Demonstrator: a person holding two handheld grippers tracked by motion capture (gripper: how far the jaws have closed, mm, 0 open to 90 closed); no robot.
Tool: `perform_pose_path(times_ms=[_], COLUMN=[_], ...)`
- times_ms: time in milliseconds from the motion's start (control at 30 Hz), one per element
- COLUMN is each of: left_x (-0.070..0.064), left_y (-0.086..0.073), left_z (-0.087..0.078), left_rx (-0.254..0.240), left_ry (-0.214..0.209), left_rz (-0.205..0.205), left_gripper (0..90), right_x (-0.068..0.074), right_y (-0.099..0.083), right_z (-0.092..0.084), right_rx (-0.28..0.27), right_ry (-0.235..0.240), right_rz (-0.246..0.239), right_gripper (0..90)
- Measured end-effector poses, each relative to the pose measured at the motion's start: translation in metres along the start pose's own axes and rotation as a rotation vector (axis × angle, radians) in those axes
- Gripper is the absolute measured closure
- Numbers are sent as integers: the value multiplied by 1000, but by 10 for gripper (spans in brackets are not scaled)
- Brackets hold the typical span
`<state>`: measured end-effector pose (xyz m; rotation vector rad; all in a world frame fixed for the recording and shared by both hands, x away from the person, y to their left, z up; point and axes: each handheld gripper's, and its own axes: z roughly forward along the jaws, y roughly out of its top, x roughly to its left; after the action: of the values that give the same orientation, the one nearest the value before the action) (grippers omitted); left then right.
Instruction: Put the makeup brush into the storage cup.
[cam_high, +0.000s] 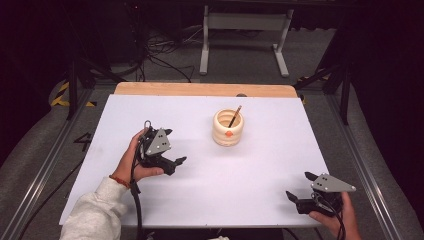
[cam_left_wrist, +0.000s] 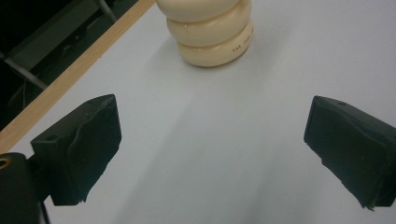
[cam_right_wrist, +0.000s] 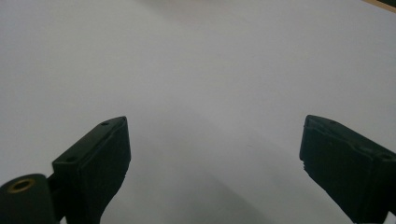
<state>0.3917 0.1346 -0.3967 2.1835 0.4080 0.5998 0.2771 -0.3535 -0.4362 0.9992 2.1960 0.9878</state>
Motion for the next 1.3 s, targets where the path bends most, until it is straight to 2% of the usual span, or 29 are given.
perform_pose_path(times_ms=[533, 667, 767, 1300], left_x=[-2, -5, -6, -8], left_y=[-14, -16, -19, -40], left_z=[-7, -10, -12, -19], left_rx=[24, 13, 21, 57], left_ry=[22, 22, 25, 46], left_rz=[-11, -17, -6, -24], left_gripper=[50, 50, 48, 50], right_x=[0, 0, 0, 1], right_y=[0, 0, 0, 1], right_z=[0, -1, -1, 0], right_rx=[-1, -5, -6, -3], right_ry=[-1, -4, -3, 1], right_rz=[1, -1, 0, -3], right_gripper=[95, 95, 94, 95])
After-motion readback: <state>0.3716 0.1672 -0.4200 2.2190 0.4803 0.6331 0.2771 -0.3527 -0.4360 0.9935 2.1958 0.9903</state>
